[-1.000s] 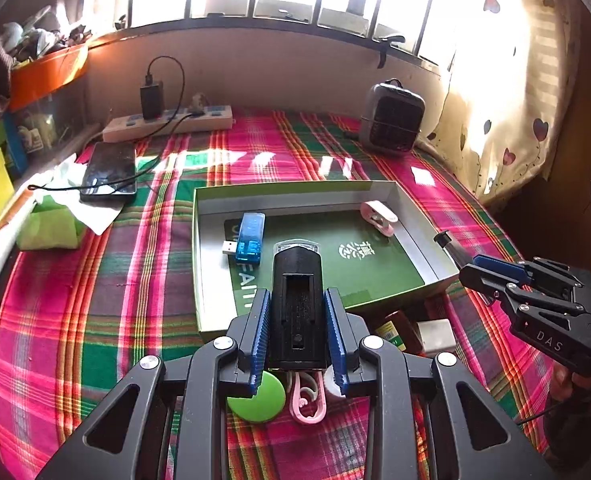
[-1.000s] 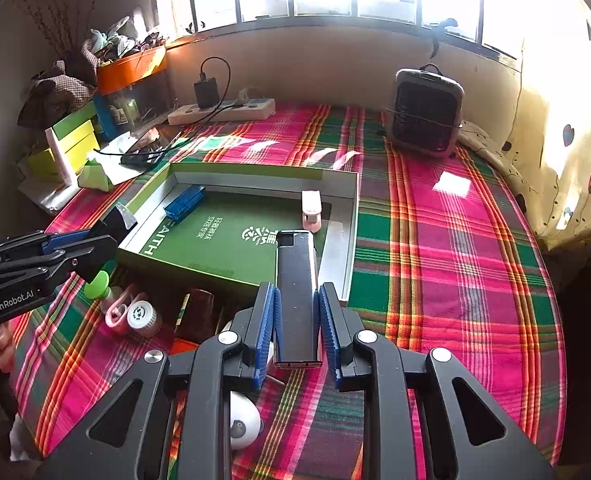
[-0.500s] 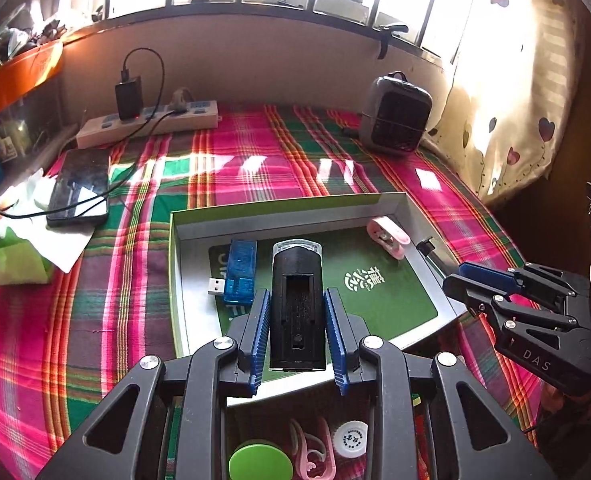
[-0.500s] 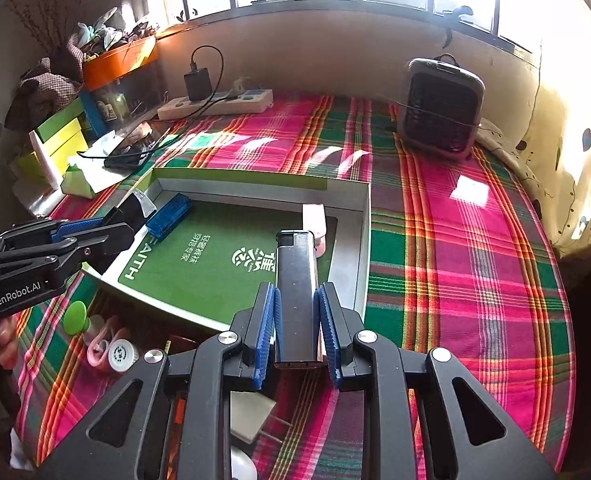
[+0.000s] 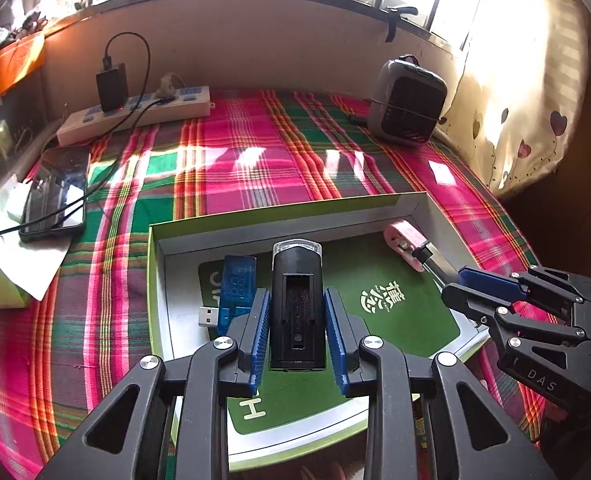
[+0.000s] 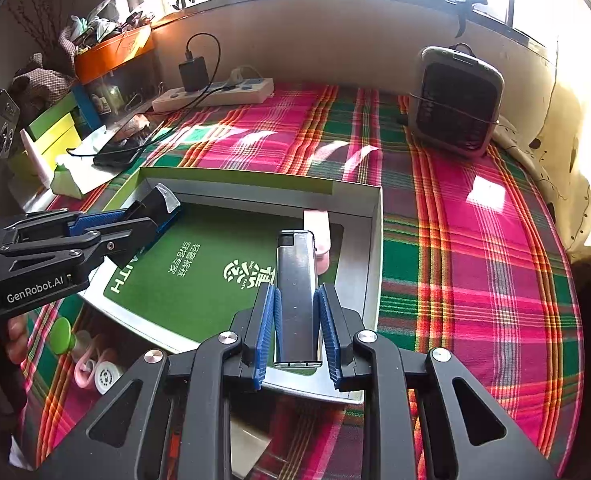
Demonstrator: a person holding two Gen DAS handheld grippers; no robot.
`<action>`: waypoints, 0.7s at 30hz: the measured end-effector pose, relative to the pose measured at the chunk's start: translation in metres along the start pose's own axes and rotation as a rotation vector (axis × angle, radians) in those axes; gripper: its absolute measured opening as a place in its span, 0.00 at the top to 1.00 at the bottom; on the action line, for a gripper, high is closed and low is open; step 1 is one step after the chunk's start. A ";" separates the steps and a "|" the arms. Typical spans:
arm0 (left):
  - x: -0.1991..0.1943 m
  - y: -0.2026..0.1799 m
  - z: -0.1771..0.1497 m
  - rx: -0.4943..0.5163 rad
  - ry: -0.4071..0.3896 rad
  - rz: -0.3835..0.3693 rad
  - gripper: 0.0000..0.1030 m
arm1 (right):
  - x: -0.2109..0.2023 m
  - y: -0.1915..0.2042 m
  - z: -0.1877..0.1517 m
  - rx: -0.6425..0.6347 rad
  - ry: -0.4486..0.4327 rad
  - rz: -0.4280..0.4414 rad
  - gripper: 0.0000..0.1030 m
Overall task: Organize rigid objects
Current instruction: 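Lower the black flashlight with the left tool while the right tool lowers the silver lighter into the box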
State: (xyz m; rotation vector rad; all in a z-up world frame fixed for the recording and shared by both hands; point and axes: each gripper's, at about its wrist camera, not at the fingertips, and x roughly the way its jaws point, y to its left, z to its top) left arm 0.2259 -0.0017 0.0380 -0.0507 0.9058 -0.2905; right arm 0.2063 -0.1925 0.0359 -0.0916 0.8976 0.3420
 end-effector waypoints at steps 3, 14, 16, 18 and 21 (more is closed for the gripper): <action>0.007 0.000 0.002 0.000 0.011 -0.003 0.75 | 0.006 -0.001 0.001 0.002 0.012 0.007 0.76; 0.022 0.000 0.006 0.011 0.033 -0.002 0.75 | 0.018 0.003 0.005 -0.019 0.039 0.030 0.76; 0.024 0.000 0.007 0.011 0.036 0.002 0.75 | 0.020 0.005 0.006 -0.022 0.042 0.031 0.76; 0.026 -0.002 0.007 0.019 0.037 0.006 0.75 | 0.022 0.005 0.006 -0.024 0.046 0.034 0.76; 0.029 -0.001 0.008 0.019 0.044 0.006 0.75 | 0.025 0.005 0.006 -0.026 0.054 0.039 0.76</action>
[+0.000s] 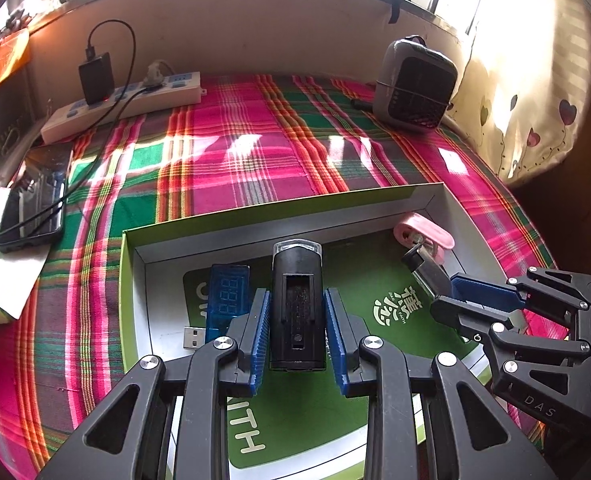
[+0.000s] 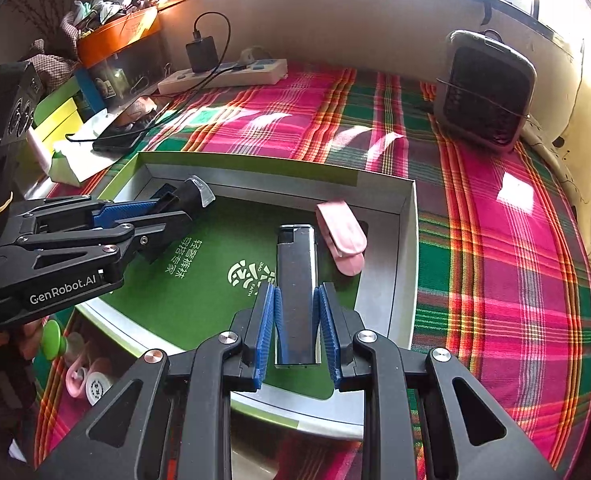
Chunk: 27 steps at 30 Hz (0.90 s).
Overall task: Organize rigid objects
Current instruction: 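Lower the black flashlight with the left tool while the right tool lowers the silver lighter into the box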
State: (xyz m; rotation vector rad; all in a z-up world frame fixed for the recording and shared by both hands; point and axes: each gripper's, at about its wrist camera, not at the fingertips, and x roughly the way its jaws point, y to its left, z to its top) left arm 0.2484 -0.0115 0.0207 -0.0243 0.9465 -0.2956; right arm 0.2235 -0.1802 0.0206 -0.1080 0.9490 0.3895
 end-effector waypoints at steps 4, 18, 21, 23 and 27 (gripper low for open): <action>0.003 0.000 0.000 0.000 0.005 0.004 0.75 | 0.002 -0.003 0.001 0.004 0.005 -0.001 0.76; 0.009 -0.002 0.003 0.011 0.009 0.020 0.75 | 0.010 -0.003 0.001 -0.028 0.018 -0.029 0.76; 0.010 -0.004 0.004 0.021 0.011 0.031 0.75 | 0.011 -0.003 0.001 -0.031 0.012 -0.037 0.76; 0.010 -0.005 0.003 0.024 0.012 0.033 0.75 | 0.011 -0.003 0.002 -0.030 0.008 -0.038 0.76; 0.010 -0.005 0.003 0.023 0.011 0.030 0.75 | 0.011 -0.002 0.002 -0.043 0.003 -0.046 0.76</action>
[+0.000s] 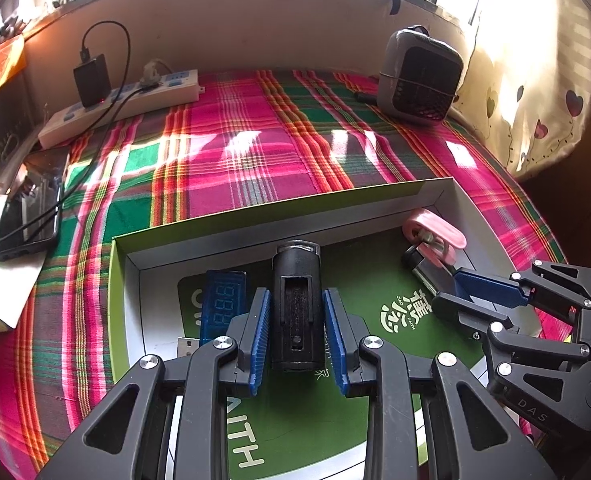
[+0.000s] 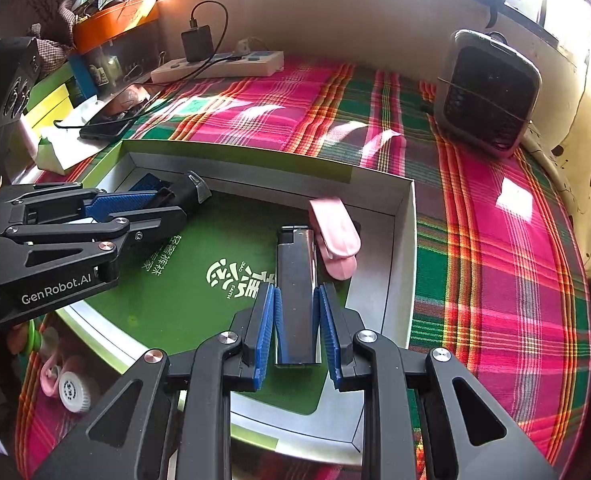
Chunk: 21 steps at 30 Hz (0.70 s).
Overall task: Organize rigid objects
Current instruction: 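Lower the black flashlight with the left tool while the right tool lowers the silver lighter into the box, then open both tools to release the flashlight and lighter in the box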
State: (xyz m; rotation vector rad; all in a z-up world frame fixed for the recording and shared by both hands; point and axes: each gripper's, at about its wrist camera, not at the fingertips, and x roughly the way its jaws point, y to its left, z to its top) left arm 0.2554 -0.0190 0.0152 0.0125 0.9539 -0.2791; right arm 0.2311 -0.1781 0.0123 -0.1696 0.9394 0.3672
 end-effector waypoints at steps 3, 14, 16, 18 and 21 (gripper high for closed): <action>0.000 0.001 0.000 -0.001 0.000 0.000 0.75 | 0.000 0.001 -0.001 -0.003 -0.005 -0.003 0.76; 0.000 0.000 0.000 0.003 0.001 0.001 0.74 | -0.001 0.000 -0.001 -0.009 -0.014 -0.004 0.76; -0.001 -0.001 0.000 0.003 0.002 0.002 0.74 | -0.001 0.001 -0.002 -0.010 -0.016 -0.006 0.76; -0.001 -0.001 0.000 0.005 0.003 0.005 0.74 | -0.001 0.001 -0.002 -0.008 -0.016 -0.004 0.76; -0.001 0.001 0.000 0.002 0.001 0.002 0.72 | -0.002 0.000 -0.002 -0.002 -0.018 -0.001 0.76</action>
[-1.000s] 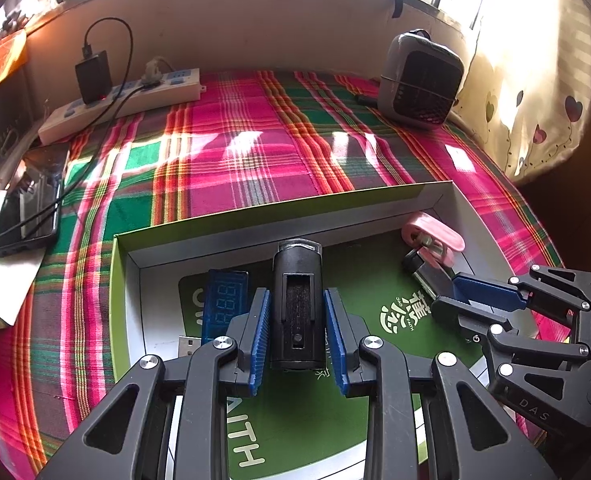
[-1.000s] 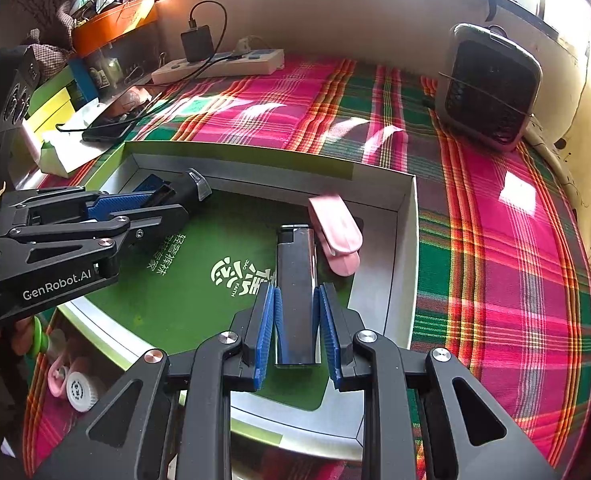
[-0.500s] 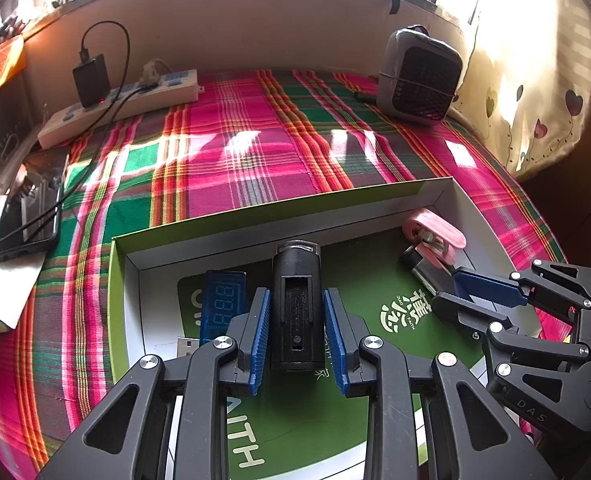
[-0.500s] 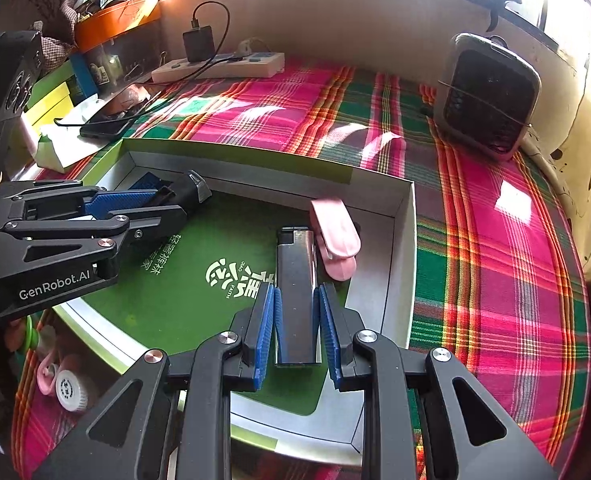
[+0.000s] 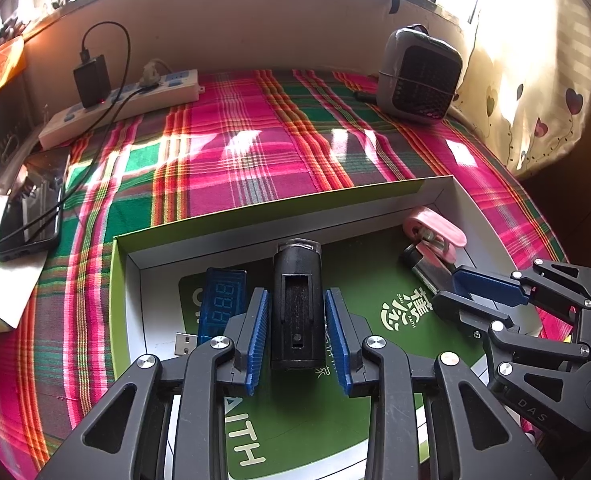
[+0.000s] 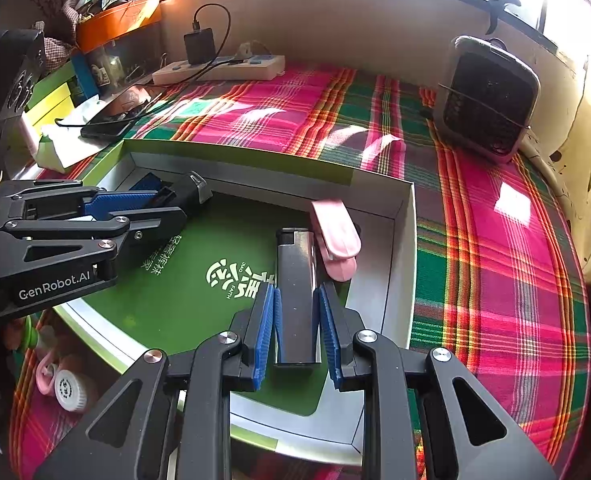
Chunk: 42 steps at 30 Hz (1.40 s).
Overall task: Organize rigid objects
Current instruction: 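Open both tools to release the flashlight and lighter in the box, then grasp the green round-topped object with the left tool while the right tool grasps the white panda ball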
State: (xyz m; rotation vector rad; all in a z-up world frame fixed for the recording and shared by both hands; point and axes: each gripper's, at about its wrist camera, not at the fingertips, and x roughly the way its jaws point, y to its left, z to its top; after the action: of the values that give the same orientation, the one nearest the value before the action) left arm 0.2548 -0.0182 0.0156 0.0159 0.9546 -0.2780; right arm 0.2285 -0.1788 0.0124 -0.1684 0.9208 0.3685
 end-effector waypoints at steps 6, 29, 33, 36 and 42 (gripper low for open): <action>-0.003 0.001 -0.003 -0.010 -0.001 -0.005 0.64 | -0.003 -0.002 -0.002 0.020 -0.014 0.013 0.75; -0.041 0.003 -0.021 -0.042 -0.060 0.006 0.64 | -0.031 0.004 -0.014 0.058 -0.076 0.026 0.59; -0.054 0.003 -0.027 -0.050 -0.080 0.001 0.64 | -0.042 0.005 -0.019 0.067 -0.097 0.028 0.59; -0.062 0.004 -0.033 -0.054 -0.091 0.010 0.64 | -0.051 0.006 -0.025 0.070 -0.111 0.026 0.59; -0.080 0.011 -0.048 -0.073 -0.116 0.010 0.64 | -0.066 0.007 -0.037 0.089 -0.132 0.031 0.59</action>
State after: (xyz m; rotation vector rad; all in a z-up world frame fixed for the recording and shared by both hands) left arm 0.1753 0.0172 0.0515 -0.0613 0.8484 -0.2323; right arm 0.1627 -0.1988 0.0432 -0.0471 0.8082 0.3626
